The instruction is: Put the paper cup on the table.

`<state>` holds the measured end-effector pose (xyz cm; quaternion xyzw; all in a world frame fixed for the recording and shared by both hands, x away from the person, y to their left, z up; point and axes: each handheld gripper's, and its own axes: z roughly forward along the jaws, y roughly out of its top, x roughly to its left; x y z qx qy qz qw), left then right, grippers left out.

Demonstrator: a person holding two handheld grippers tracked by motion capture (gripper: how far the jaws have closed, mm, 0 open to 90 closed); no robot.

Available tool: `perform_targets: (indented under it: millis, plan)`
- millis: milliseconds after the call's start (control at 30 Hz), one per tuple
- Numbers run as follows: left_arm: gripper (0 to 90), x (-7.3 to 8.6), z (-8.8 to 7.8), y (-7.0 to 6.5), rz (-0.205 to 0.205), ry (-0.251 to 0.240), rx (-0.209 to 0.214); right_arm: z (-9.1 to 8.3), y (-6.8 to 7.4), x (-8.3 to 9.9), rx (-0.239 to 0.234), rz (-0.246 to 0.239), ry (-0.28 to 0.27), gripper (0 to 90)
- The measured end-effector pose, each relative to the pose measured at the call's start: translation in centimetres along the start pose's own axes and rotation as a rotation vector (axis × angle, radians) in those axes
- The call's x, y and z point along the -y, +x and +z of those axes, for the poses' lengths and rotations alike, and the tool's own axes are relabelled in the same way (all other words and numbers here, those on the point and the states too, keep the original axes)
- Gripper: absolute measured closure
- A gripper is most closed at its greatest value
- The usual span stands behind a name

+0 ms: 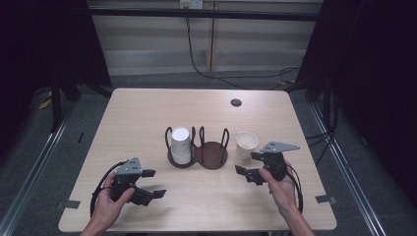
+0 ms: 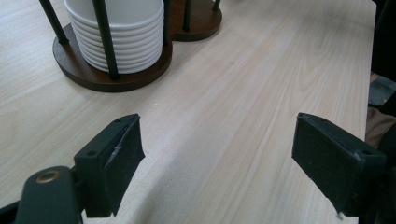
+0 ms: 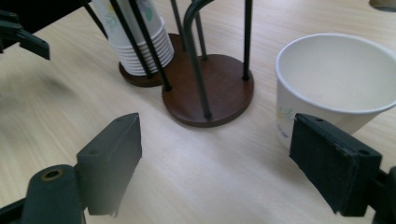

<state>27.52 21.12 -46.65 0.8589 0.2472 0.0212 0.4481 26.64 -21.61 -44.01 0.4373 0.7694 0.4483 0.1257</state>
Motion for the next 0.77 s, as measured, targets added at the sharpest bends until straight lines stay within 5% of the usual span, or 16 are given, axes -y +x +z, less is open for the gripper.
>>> perform_targets:
  millis: [533, 633, 767]
  plan:
    - [16.3, 0.6, 0.5, -1.0, -0.036, -0.036, -0.015, 1.9, 4.0, 2.6, -0.081, -0.036, -0.039, 16.4]
    - [16.3, 0.5, 0.5, -1.3, -0.001, -0.034, -0.011, 2.3, 4.2, 3.0, -0.079, -0.044, -0.031, 16.5]
    - [16.2, 0.5, 0.8, -1.3, -0.002, -0.037, -0.013, 2.8, 3.8, 3.4, -0.094, -0.019, -0.027, 16.2]
